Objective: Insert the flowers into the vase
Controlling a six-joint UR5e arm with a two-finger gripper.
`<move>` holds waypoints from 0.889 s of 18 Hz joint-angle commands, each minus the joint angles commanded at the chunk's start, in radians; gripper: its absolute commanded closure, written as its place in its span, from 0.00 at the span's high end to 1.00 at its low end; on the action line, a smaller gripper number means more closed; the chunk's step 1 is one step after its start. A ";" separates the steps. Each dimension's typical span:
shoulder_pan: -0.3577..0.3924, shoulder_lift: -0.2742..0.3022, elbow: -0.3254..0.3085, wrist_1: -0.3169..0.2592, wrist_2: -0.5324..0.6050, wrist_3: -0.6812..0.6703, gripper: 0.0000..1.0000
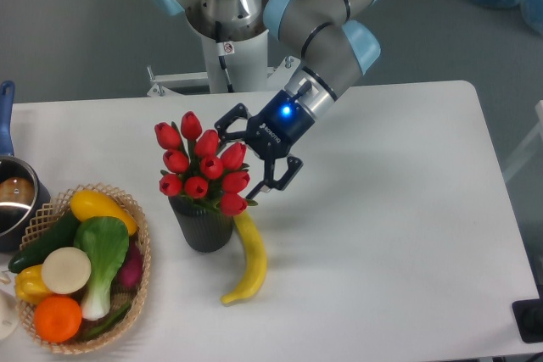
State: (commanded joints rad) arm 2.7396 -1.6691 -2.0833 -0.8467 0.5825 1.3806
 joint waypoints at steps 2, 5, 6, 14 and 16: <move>0.017 0.020 0.017 -0.002 0.092 0.002 1.00; 0.101 0.054 0.040 -0.006 0.125 0.006 1.00; 0.124 0.060 0.064 -0.006 0.134 0.009 1.00; 0.213 0.048 0.259 -0.047 0.572 0.041 1.00; 0.221 0.049 0.290 -0.131 0.660 0.130 1.00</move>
State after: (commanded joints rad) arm 2.9605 -1.6199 -1.7934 -0.9782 1.2422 1.5105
